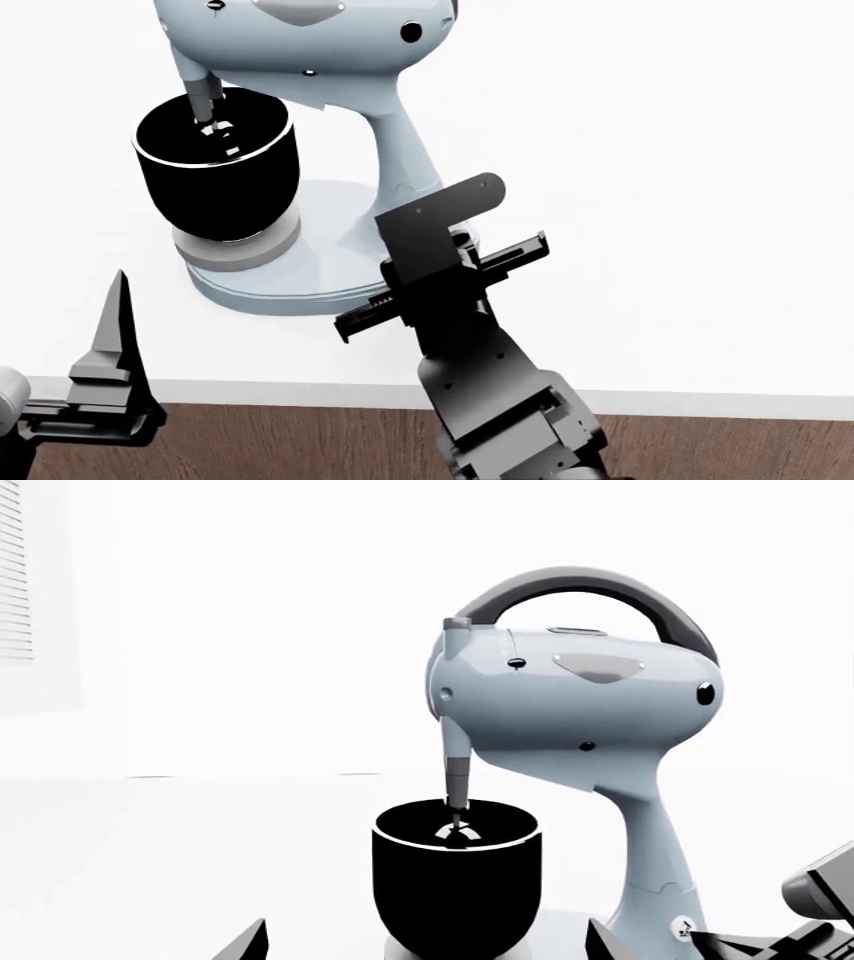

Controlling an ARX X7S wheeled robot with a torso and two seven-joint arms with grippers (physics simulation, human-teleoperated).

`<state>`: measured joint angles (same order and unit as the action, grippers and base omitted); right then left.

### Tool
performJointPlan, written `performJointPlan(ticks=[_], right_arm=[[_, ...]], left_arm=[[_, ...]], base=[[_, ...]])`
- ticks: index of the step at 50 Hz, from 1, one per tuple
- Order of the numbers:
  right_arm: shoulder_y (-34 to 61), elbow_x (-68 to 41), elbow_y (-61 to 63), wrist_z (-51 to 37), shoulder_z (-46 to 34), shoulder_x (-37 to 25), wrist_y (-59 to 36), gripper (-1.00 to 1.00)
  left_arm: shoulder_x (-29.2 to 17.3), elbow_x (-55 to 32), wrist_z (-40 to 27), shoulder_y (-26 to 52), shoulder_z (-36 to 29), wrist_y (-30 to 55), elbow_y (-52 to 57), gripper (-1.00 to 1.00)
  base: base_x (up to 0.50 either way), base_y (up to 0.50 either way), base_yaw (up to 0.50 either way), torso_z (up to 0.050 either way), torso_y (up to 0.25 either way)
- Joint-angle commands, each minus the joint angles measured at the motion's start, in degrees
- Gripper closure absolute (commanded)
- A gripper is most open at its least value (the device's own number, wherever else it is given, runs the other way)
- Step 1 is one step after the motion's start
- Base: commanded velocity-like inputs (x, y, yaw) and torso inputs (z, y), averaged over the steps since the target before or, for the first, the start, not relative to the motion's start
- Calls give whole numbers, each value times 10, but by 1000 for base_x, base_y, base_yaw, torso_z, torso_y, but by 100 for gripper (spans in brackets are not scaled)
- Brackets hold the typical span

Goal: Open the stand mixer head.

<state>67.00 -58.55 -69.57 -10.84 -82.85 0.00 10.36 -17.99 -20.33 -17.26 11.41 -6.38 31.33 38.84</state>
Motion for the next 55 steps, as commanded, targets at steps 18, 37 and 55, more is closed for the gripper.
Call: performJointPlan(ticks=[18,37,55], right_arm=[[-4,-26,-42,-16,0,0,-5,100],[-66,12,343,-222,-30,-328,72,100],[-124,84,764,-329,-35,-454,122,100]], left_arm=[[-3,-1,-4,3,-10,-7,-10,-100],[-2,7,0,11,-28,-17,-46,-100],[1,17,9,27,-53,-27,-93,-100]], base=[[0,0,0,0,0],[0,0,0,0,0],[0,0,0,0,0]])
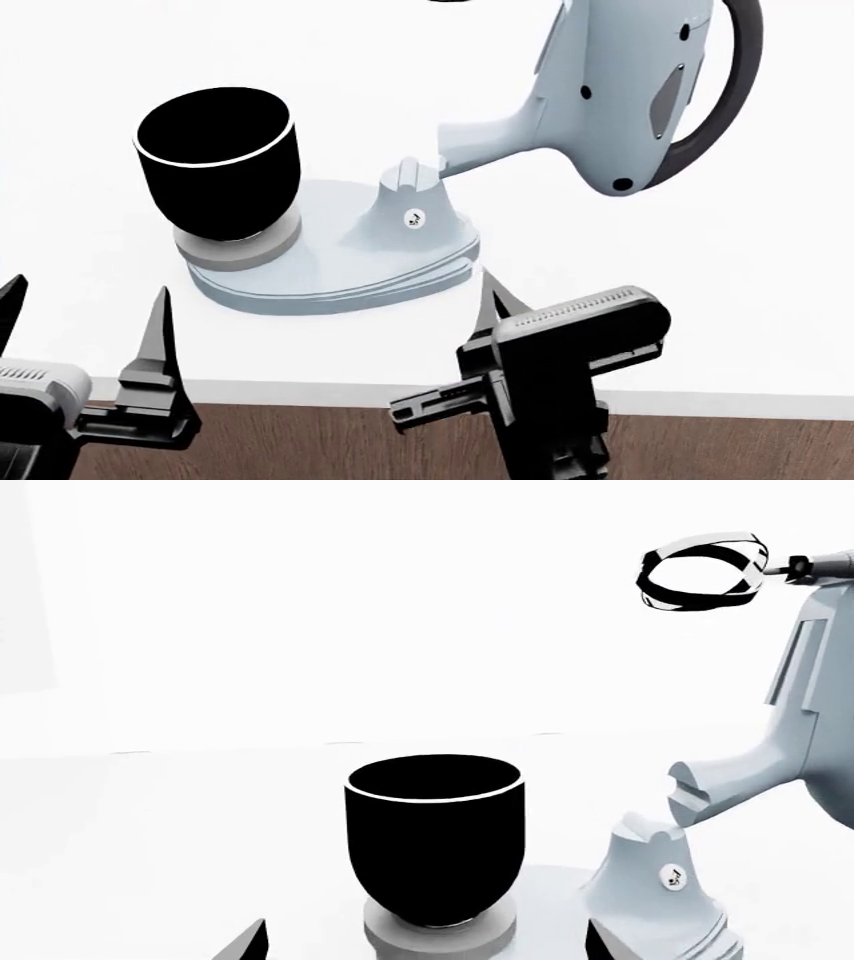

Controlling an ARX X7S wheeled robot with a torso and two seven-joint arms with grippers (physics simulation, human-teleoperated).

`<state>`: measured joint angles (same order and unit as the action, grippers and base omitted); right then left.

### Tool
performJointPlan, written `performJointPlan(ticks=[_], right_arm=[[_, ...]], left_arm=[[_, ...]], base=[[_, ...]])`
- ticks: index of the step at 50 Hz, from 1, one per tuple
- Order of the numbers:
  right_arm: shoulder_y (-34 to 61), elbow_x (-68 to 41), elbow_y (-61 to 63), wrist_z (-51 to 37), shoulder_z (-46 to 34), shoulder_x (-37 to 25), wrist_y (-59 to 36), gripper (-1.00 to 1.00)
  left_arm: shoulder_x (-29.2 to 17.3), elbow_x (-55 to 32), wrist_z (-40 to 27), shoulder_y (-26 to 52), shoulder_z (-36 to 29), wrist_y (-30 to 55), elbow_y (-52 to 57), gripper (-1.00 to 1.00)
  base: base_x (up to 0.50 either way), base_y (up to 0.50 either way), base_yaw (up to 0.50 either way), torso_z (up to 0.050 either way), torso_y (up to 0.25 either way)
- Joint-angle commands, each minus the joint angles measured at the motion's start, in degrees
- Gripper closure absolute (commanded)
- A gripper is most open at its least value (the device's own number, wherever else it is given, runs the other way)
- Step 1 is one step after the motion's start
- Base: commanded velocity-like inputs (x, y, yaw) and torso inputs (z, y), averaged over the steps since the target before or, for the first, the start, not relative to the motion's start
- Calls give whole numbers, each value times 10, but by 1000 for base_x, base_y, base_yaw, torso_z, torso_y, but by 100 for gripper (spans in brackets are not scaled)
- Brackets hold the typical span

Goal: Open the stand mixer head.

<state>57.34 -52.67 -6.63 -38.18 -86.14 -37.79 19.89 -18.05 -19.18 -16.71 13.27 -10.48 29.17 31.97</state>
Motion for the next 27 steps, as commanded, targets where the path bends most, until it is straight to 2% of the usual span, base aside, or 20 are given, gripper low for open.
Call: performJointPlan(ticks=[1,27], right_arm=[[-26,37,135,-60,-6,-76,20,100],[-33,38,110,-56,-1,-68,19,100]], left_arm=[[1,5,4,8,-13,-7,-27,-100],[0,7,1,10,-21,-15,-40,-100]], base=[[0,0,0,0,0],[0,0,0,0,0]])
